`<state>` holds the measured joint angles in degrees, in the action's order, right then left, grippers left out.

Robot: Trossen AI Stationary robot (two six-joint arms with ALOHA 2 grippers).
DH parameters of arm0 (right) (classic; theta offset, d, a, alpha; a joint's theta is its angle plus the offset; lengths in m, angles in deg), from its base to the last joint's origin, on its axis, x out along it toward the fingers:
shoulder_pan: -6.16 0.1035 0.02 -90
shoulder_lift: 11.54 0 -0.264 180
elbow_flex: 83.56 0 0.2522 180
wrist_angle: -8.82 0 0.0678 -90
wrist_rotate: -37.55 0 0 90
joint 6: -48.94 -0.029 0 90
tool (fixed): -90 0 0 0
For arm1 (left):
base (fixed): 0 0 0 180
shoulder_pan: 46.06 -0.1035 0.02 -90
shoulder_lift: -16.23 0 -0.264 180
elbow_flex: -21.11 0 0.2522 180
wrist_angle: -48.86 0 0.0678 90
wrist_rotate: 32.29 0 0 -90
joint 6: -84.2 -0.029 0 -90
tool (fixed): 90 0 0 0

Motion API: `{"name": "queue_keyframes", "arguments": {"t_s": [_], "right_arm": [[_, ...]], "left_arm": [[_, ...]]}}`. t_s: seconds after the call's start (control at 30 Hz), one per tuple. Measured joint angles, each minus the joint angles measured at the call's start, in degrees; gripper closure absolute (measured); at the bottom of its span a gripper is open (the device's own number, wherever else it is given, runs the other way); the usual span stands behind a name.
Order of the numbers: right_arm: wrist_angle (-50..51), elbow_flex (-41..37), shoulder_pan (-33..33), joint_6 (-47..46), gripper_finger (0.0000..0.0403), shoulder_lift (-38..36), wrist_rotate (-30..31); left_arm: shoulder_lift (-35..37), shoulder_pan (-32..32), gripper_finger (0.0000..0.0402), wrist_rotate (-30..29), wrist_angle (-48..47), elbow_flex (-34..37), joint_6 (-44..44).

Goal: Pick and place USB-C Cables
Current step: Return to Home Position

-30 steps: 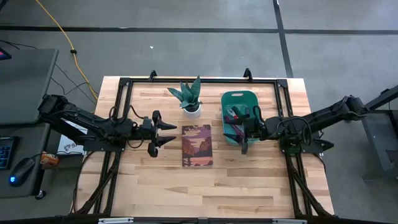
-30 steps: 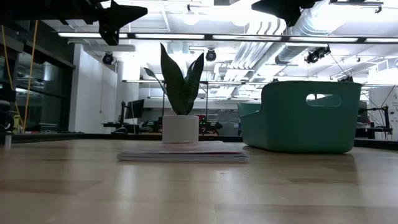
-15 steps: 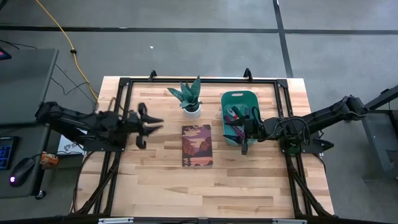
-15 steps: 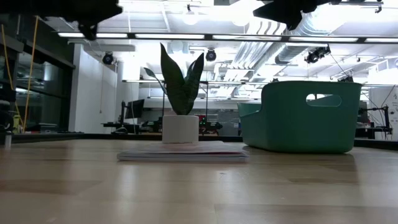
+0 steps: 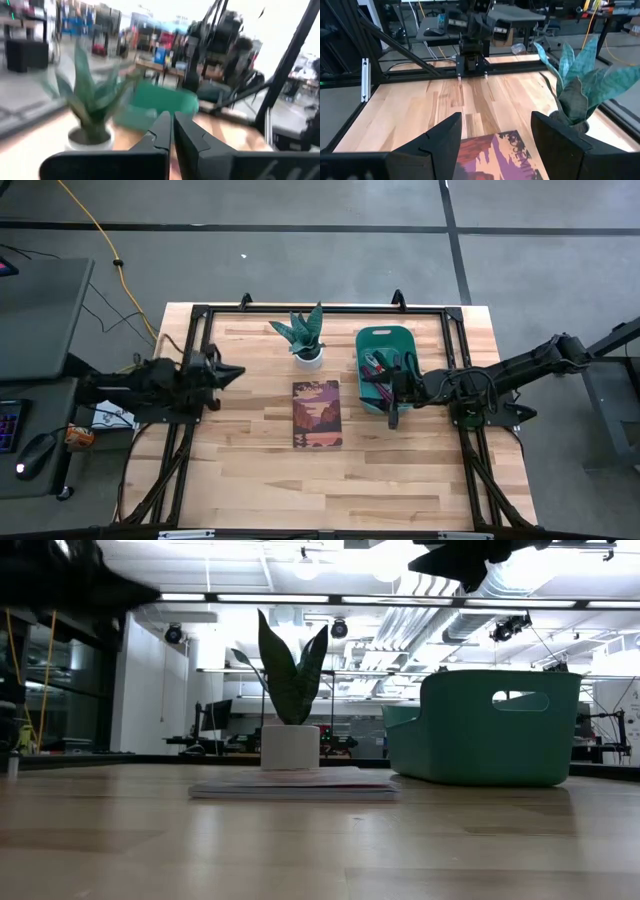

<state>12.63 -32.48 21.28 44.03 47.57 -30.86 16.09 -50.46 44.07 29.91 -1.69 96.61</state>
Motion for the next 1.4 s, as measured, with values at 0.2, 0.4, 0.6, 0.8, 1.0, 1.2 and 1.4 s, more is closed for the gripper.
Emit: {"name": "queue_keyframes", "arguments": {"t_s": [0.2, 0.4, 0.6, 0.8, 1.0, 1.2, 1.4], "right_arm": [[1.71, 0.00, -0.01, -2.91, 0.0174, 0.04, -0.01], [1.63, 0.00, -0.02, -2.67, 0.0174, 0.02, -0.63], [2.01, 0.00, -0.02, -2.69, 0.0174, 0.02, -0.71], [2.06, 0.00, -0.02, -2.60, 0.0174, 0.02, -0.73], [2.05, 0.00, -0.04, -2.71, 0.0174, 0.02, -0.73], [5.44, 0.00, -0.04, -0.24, 0.0198, -3.34, -0.80], [19.76, 0.00, -0.60, -1.32, 0.0361, -13.12, 1.35]], "left_arm": [[-1.23, 0.01, 0.0401, 3.09, 7.57, 8.37, 1.80], [-1.93, 0.02, 0.0401, 5.75, 8.86, 8.31, 0.89], [-1.80, 0.02, 0.0401, 5.90, 7.08, 8.38, -3.22], [-1.73, 0.02, 0.0402, 9.10, 7.19, 8.38, -8.51], [-1.95, 0.04, 0.0401, 8.42, 6.49, 8.38, -4.36], [-1.95, 0.04, 0.0401, 8.31, 6.49, 8.38, -1.65], [-1.95, 0.03, 0.0401, 8.30, 6.48, 8.37, -1.61]]}}
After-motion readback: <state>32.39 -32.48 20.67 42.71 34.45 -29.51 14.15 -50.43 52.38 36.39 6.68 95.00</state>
